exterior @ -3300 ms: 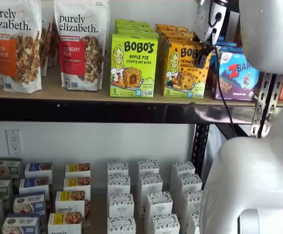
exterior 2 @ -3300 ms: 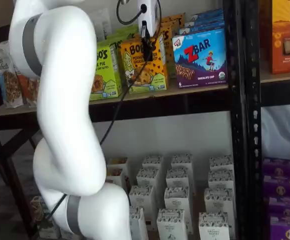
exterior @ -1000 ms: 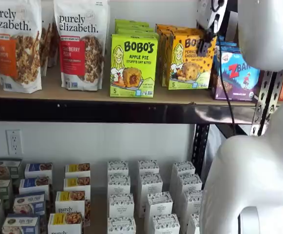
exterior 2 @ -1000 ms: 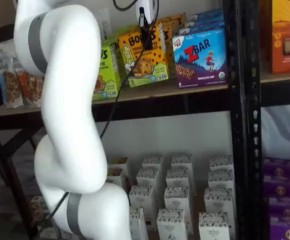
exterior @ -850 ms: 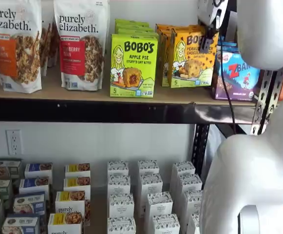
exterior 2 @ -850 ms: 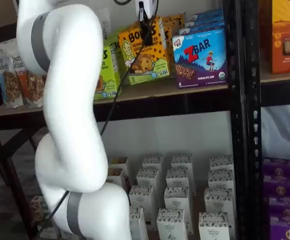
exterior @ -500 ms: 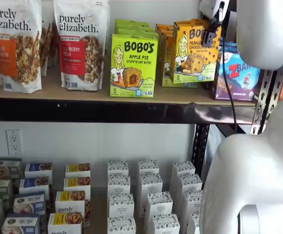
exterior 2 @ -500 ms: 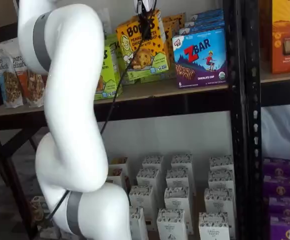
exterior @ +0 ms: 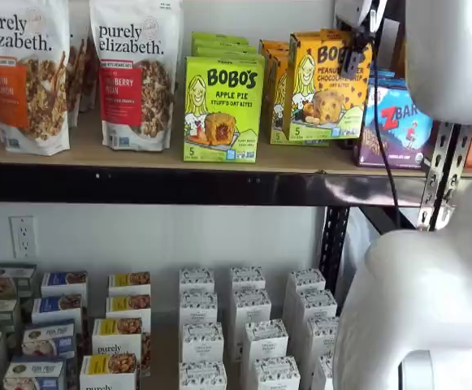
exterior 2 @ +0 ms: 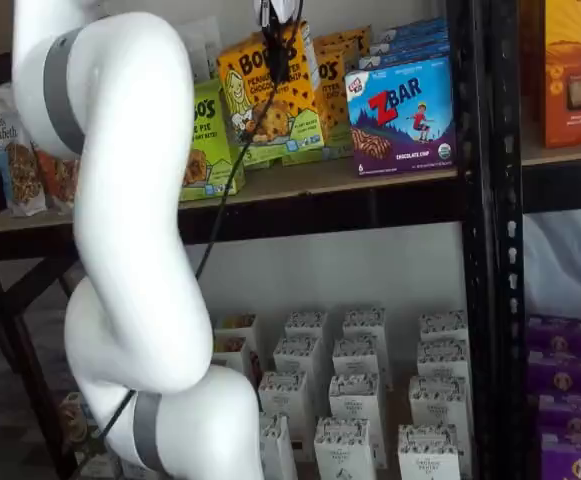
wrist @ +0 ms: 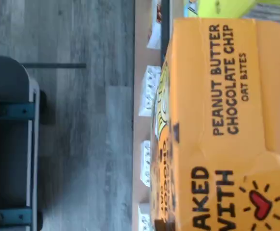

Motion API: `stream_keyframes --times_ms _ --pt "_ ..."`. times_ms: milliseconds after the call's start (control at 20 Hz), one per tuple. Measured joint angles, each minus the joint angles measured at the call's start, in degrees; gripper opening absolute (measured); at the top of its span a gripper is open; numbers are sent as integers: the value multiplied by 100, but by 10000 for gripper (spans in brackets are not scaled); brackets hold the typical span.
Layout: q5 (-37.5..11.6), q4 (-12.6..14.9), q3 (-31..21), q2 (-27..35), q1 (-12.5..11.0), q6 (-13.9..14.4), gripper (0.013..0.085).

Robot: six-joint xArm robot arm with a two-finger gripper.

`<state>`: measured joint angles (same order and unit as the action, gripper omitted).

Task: Pick up the orange box on the top shelf, the fifth box from the left

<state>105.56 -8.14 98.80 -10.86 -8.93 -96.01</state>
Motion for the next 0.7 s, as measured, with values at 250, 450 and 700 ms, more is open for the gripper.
stream_keyframes --times_ms 250,450,700 --pt "71 -110 -330 -362 -52 -8 370" --pt "-50 -106 -670 -648 -36 -2 370" --pt "-372 7 -1105 -920 114 83 370"
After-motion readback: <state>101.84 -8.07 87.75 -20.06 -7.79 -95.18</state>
